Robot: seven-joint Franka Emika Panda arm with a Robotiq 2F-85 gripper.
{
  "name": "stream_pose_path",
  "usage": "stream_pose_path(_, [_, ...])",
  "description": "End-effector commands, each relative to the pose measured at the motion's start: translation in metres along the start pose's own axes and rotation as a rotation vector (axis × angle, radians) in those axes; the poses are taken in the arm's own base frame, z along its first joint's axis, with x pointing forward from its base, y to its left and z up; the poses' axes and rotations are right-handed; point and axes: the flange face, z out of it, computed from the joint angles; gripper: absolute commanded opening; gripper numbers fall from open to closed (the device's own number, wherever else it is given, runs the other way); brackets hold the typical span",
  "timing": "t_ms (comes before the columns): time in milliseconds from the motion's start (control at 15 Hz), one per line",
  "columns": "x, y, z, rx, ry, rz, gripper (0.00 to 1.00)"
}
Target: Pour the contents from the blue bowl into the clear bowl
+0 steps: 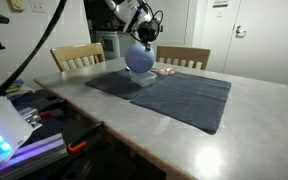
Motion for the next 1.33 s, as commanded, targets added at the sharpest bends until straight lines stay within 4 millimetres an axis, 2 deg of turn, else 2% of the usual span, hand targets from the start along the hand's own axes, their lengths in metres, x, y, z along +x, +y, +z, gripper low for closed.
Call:
stream_pose_path(0, [0.002,0.001,-0.003,-0.043,-0.034,-0.025,0.01])
stream_pose_path(933, [0.008,-0.031,-0.002,-0.192,-0.092,-0.032,0.01])
stream_pose_path(1267, [0.012,-0.034,-0.005,-0.229,-0.087,-0.034,0.01])
